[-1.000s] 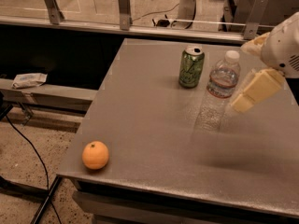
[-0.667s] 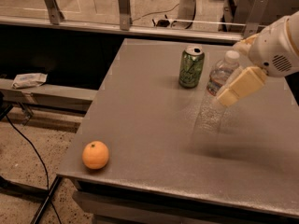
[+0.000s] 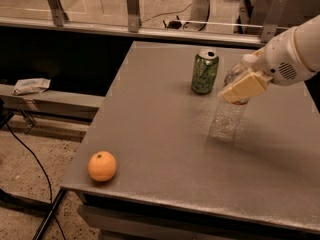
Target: Move water bottle near orange
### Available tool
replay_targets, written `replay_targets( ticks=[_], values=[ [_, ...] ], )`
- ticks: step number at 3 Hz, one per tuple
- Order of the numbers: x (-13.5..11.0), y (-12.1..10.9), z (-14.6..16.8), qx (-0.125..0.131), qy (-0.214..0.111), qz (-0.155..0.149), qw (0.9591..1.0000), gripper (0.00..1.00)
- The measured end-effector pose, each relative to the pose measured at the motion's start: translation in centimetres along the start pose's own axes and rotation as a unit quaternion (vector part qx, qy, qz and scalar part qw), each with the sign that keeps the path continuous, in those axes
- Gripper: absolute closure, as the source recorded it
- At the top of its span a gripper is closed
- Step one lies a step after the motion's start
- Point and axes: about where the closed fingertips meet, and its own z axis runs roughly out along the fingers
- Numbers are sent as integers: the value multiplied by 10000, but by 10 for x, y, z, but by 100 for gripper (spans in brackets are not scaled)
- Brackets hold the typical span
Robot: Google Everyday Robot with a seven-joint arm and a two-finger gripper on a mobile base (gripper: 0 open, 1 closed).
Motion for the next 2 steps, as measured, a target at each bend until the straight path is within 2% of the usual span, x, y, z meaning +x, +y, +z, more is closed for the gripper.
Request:
replay_targets(
  ticks=[2],
  values=[
    [5, -3, -3, -76, -95, 115, 9999, 95]
  ],
)
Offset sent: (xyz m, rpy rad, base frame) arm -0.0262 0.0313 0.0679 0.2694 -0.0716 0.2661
